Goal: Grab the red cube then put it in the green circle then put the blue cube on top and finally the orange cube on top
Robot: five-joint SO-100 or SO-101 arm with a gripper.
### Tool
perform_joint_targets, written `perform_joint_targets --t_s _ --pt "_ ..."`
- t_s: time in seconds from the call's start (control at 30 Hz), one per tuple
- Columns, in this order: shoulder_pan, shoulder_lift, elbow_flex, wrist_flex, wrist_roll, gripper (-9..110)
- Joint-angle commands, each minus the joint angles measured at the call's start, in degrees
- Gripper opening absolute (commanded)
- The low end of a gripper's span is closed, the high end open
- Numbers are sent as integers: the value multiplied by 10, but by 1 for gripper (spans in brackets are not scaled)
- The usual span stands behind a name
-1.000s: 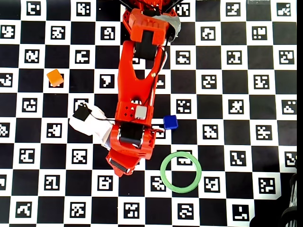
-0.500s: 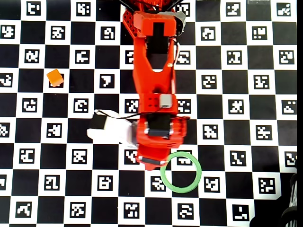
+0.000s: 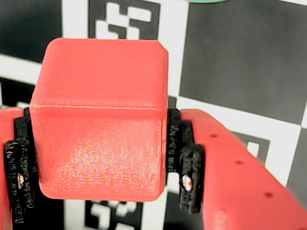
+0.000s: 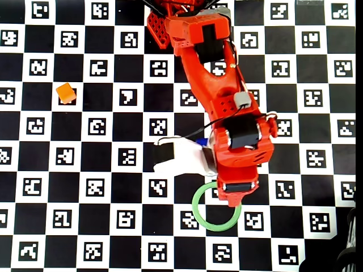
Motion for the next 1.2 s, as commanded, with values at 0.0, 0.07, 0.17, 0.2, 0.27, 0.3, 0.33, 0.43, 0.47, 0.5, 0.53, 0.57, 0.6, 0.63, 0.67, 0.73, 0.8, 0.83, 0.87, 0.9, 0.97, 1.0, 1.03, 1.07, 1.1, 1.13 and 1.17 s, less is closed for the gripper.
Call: perform_joint_targets --t_s 0.0,0.07,0.17,0.2,0.27,0.3,0.33,0.43,0.47,0.5,0.53,0.57,0.6,0.63,0.67,0.73,0.8,0.83,0.87,0.9,0.97,1.0,1.03,1.07,1.1,1.13,1.17 --pt "4 -7 -49 3 2 0" --pt "9 -26 -49 -8 -1 0" --pt "11 -51 -49 -23 -5 0" --pt "12 -58 -48 -28 -6 0" --pt "14 -71 -47 -39 -9 0" --pt "14 -78 -47 -44 -9 0" --pt "15 -84 -46 -48 -9 0" --pt "16 -95 -23 -70 -9 0" --pt "16 -92 -2 -85 -8 0" --pt "16 -84 26 -104 -8 0" --pt "16 -76 55 -123 -7 0" --pt "16 -67 84 -142 -7 0" --pt "16 -60 106 -160 -7 0" --pt "16 -56 124 -173 -7 0" --pt "16 -56 134 -180 -7 0" --pt "15 -61 144 -191 -7 0" --pt "15 -64 152 -200 -8 0" --pt "16 -66 156 -205 -8 0" --pt "16 -67 158 -209 -8 0" --pt "17 -67 161 -214 -8 0" --pt "18 -68 163 -219 -7 0" --pt "18 -69 166 -221 -7 0" --pt "18 -69 168 -223 -7 0" --pt "18 -69 170 -225 -7 0" --pt "18 -69 172 -228 -7 0" --pt "19 -69 176 -231 -7 0" --pt "19 -69 180 -234 -6 0"
